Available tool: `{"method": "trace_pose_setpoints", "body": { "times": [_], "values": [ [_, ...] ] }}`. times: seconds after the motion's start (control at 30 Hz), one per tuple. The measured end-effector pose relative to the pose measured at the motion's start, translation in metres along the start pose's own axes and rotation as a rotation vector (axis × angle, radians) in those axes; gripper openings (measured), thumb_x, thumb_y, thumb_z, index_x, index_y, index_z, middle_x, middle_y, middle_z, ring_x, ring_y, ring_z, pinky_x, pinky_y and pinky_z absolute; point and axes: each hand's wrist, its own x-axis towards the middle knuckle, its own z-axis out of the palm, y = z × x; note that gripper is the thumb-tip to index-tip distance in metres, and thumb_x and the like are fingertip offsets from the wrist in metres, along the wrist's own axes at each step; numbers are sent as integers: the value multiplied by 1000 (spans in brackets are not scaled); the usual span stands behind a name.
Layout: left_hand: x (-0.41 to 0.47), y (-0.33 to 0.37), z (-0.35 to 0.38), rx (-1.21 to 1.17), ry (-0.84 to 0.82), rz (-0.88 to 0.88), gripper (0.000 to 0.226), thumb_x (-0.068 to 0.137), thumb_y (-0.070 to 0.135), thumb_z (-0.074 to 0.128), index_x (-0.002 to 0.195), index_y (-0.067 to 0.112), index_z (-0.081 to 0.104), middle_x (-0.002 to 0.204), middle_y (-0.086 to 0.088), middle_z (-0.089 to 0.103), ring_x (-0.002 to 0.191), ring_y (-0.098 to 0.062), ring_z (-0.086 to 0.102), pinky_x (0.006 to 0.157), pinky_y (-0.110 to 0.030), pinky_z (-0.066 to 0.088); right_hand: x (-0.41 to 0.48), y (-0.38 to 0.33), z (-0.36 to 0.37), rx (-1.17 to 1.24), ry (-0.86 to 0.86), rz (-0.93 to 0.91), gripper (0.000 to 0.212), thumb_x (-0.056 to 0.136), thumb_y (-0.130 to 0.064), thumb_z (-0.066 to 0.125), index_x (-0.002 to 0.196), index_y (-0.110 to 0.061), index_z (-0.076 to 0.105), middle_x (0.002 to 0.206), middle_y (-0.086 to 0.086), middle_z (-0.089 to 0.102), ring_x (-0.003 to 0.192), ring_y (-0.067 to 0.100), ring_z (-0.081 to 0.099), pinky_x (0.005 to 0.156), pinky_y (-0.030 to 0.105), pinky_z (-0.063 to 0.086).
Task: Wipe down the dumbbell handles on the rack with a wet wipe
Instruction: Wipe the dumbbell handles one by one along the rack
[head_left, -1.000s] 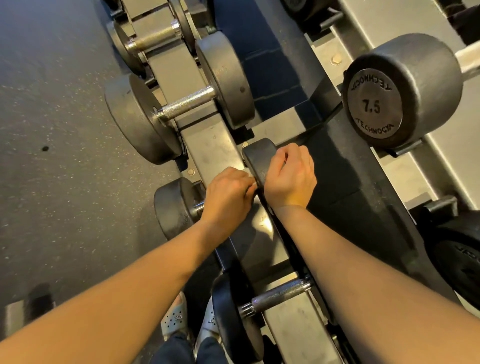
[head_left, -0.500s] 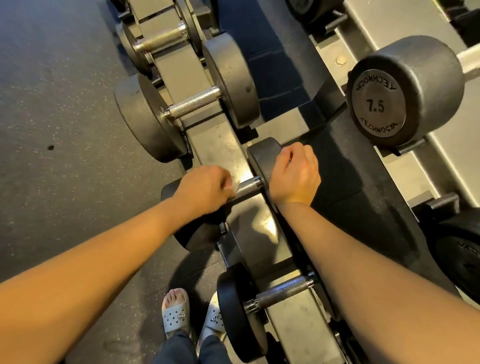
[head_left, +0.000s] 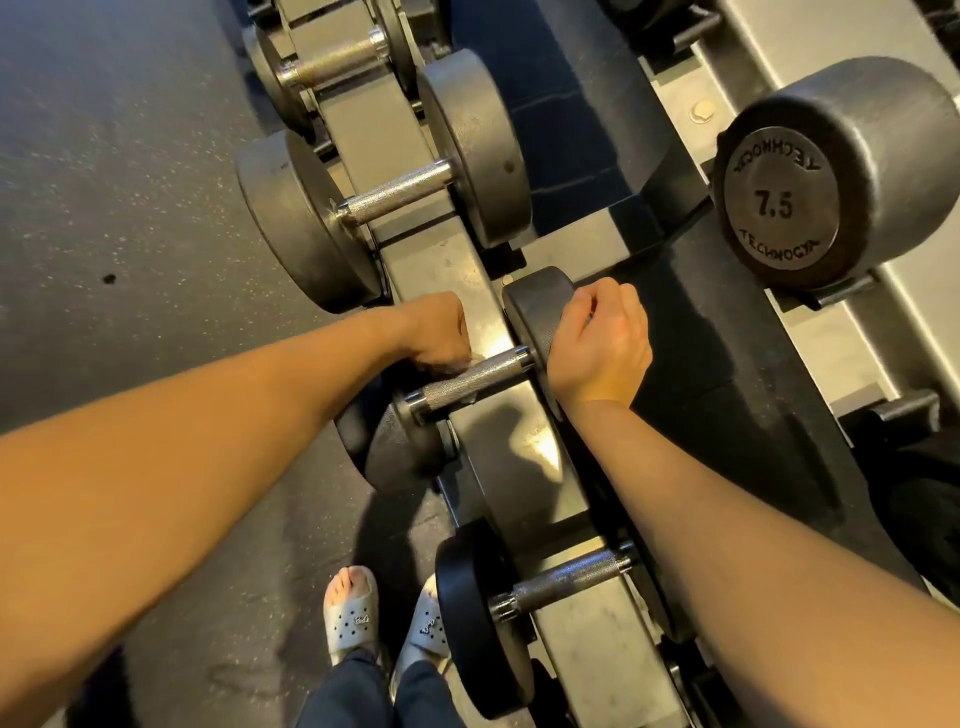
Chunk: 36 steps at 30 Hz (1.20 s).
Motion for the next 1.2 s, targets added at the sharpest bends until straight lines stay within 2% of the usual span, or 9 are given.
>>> {"method": "trace_pose_setpoints", "body": {
  "times": [0.1, 0.17, 0.27, 0.33, 0.5, 0.67, 0.77, 1.03, 1.2],
  "values": [
    [3, -4, -4, 30, -60, 7, 8, 83, 4, 74, 83, 11, 77, 77, 0, 73, 79, -15, 67, 70, -26, 54, 1, 0, -1, 4, -6, 9, 43, 97, -42, 25, 88, -16, 58, 88, 1, 54, 79, 18, 53, 64, 36, 49],
    [14, -7, 6, -281, 20, 0, 14, 84, -3, 71, 88, 8, 78, 86, -5, 75, 92, -20, 70, 81, -33, 58, 1, 0, -1, 4, -8, 10, 43, 97, -42, 25, 88, -16, 58, 88, 1, 53, 79, 18, 53, 64, 36, 48],
    [23, 3, 23, -688, 63, -61, 24, 91, -8, 60, 96, 7, 78, 84, -5, 74, 81, -25, 70, 66, -21, 57, 0, 0, 0, 3, 0, 11, 43, 97, -42, 26, 88, -16, 58, 87, 1, 53, 79, 18, 53, 63, 37, 48],
    [24, 9, 30, -682, 35, -84, 22, 94, 2, 57, 104, 6, 76, 81, -2, 71, 65, -15, 60, 52, -16, 49, 0, 1, 1, -1, 4, 9, 43, 97, -41, 26, 88, -15, 59, 87, 1, 53, 79, 18, 52, 62, 35, 45],
    [31, -3, 20, -602, -68, -104, 23, 88, 14, 70, 105, 0, 76, 104, -17, 75, 84, -24, 68, 70, -31, 54, 0, 4, 2, 4, 22, -13, 41, 98, -38, 29, 87, -13, 59, 86, 3, 54, 78, 19, 51, 60, 31, 36],
    [34, -16, 13, -456, -51, -34, 16, 88, 10, 78, 100, 0, 78, 101, -14, 75, 98, -24, 66, 91, -37, 55, -1, 2, 1, 14, 8, -6, 42, 98, -39, 28, 88, -13, 59, 87, 2, 53, 79, 19, 51, 61, 30, 35],
    [27, -21, 8, -389, -88, 8, 13, 84, 10, 81, 94, 7, 74, 101, -14, 72, 92, -22, 63, 81, -31, 53, -1, 0, 0, 23, -2, 8, 43, 96, -41, 26, 88, -14, 58, 88, 2, 53, 81, 18, 51, 62, 32, 39],
    [7, -30, -6, 53, -241, 92, 20, 83, 15, 83, 96, 4, 73, 95, -8, 71, 90, -18, 61, 82, -28, 49, -1, -2, -4, 29, -22, 14, 44, 95, -44, 23, 89, -16, 57, 88, 0, 51, 80, 17, 51, 63, 30, 40],
    [9, -26, -5, -311, -143, 135, 14, 81, 14, 84, 88, 6, 74, 96, -10, 75, 92, -18, 68, 90, -31, 54, 0, -2, -4, 22, -24, 19, 44, 94, -43, 23, 90, -16, 57, 88, 1, 51, 81, 18, 51, 63, 33, 43]
  ]
}}
